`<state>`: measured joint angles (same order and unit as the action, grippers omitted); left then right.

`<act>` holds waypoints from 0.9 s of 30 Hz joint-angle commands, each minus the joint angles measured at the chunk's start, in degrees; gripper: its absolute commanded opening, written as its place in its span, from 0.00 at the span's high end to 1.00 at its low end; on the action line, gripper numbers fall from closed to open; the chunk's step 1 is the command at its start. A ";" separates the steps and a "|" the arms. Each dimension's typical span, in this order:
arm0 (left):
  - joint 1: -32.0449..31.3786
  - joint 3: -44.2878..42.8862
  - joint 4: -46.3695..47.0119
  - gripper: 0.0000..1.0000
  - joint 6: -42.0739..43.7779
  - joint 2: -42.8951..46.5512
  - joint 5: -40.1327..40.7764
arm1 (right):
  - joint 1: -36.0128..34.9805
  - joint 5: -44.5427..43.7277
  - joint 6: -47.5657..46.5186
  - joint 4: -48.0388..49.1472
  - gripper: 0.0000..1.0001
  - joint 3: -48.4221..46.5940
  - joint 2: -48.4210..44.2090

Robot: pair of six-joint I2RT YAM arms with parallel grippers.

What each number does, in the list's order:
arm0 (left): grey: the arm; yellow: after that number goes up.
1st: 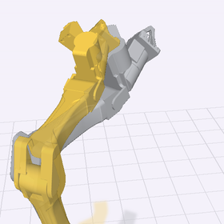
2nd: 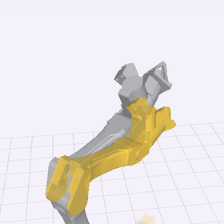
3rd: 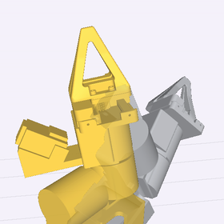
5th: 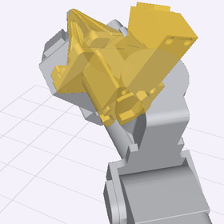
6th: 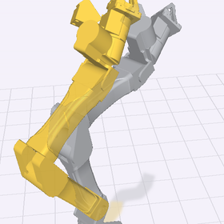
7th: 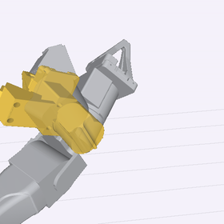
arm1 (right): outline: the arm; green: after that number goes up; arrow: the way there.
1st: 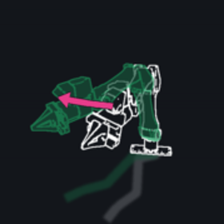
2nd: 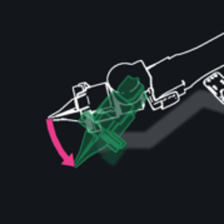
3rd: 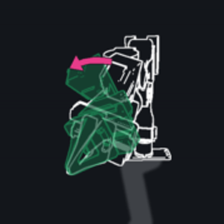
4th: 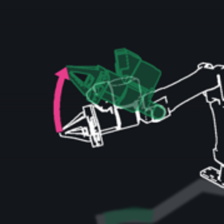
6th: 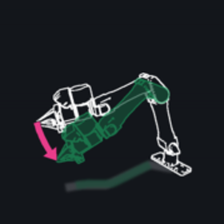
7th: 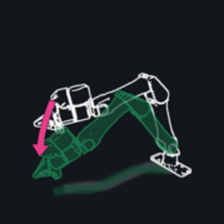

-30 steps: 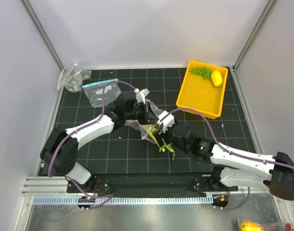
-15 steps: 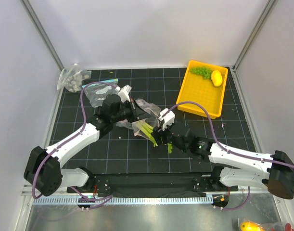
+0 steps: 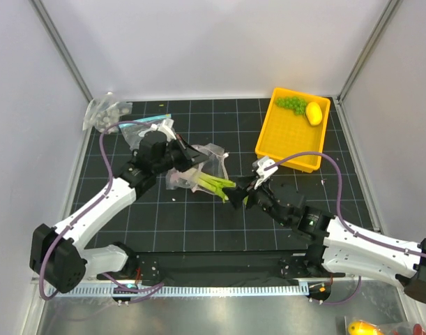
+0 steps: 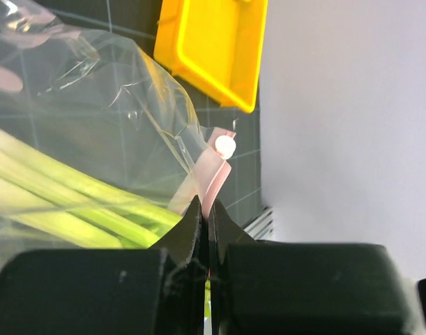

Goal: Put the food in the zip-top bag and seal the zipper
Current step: Place the fake vegetable in the zipper food storage bag.

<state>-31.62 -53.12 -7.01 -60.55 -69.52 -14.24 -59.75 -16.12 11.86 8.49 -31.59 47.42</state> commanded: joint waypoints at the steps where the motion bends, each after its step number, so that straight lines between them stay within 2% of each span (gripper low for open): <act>1: 1.38 -4.09 -1.16 1.00 -5.71 3.24 2.46 | 0.07 -2.08 2.82 2.59 0.30 -1.36 -0.93; 9: 2.88 -3.92 -3.19 0.98 -17.22 7.29 10.37 | -0.02 -2.33 4.66 2.40 0.38 -0.23 -3.12; 16: 2.88 -4.18 -2.49 0.99 -20.13 8.78 9.76 | -0.02 -5.94 6.16 3.90 0.43 1.54 -5.67; 17: 2.88 -4.18 -2.49 0.99 -20.22 8.96 9.76 | -0.02 -6.64 6.07 3.81 0.45 1.71 -6.37; 18: 2.88 -4.09 -2.57 0.99 -20.30 9.48 10.02 | -0.02 -7.25 6.07 3.90 0.63 2.49 -7.07; 20: 2.79 -4.01 -2.57 0.99 -20.83 9.84 10.02 | -0.02 -8.75 6.51 3.38 0.69 2.94 -8.31; 27: 2.87 -5.76 -3.54 0.99 -20.22 9.66 11.78 | -0.02 -12.01 6.69 2.58 0.68 3.11 -8.04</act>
<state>-29.12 -55.42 -11.55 -80.55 -61.12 -4.21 -59.75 -24.69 17.76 8.64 -28.99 40.01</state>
